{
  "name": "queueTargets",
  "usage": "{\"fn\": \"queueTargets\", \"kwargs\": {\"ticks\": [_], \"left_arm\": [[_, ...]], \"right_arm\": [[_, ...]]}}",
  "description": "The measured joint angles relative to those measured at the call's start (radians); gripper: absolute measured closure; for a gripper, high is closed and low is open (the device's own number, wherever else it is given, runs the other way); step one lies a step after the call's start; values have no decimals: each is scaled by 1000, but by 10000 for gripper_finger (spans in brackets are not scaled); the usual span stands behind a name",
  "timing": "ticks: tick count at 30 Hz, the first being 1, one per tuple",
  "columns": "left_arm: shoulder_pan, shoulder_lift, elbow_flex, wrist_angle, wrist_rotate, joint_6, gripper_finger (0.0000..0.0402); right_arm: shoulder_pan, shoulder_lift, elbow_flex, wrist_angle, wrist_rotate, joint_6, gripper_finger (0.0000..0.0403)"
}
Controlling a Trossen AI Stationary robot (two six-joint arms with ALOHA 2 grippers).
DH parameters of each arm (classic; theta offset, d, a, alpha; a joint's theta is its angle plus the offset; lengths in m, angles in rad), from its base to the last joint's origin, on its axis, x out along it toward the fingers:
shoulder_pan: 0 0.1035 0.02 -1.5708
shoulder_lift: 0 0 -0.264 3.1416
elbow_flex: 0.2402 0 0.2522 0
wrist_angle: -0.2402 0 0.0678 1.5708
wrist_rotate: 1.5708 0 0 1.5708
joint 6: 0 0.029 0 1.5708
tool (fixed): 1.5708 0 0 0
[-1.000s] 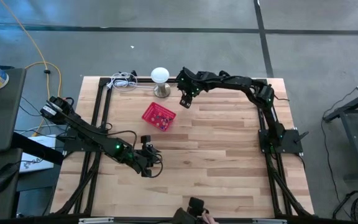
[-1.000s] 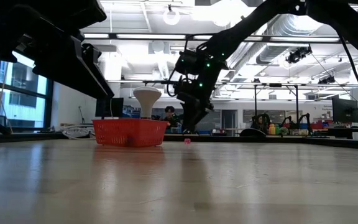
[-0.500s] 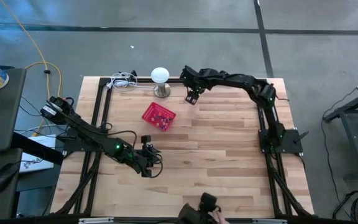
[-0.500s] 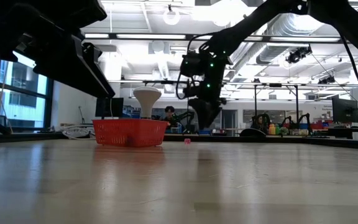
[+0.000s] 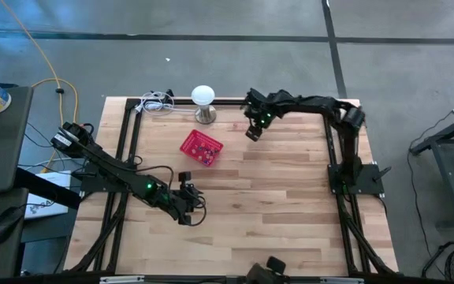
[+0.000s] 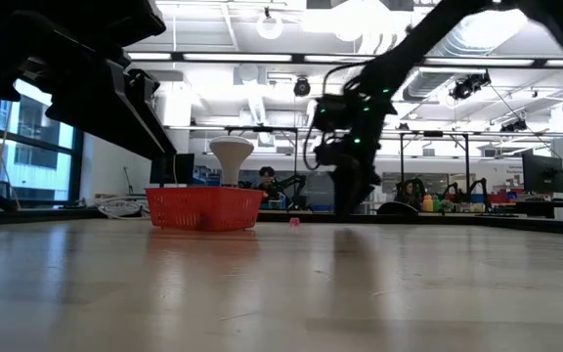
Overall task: Pick & Place Dice
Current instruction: Put the pink die into the red basket
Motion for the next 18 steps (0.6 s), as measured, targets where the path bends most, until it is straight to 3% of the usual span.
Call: {"fn": "queueTargets", "kwargs": {"ticks": [3, 8, 13, 18], "left_arm": [[0, 0, 0, 1, 0, -1, 262], [5, 0, 0, 5, -1, -1, 262], [20, 0, 0, 29, 0, -4, 262], [22, 0, 0, 44, 0, -4, 262]], "right_arm": [[3, -117, -166, 166, 17, 13, 202], [9, -240, -412, 555, -42, 29, 202], [18, -233, -527, 754, -14, 42, 202], [34, -192, -539, 844, 14, 9, 202]]}}
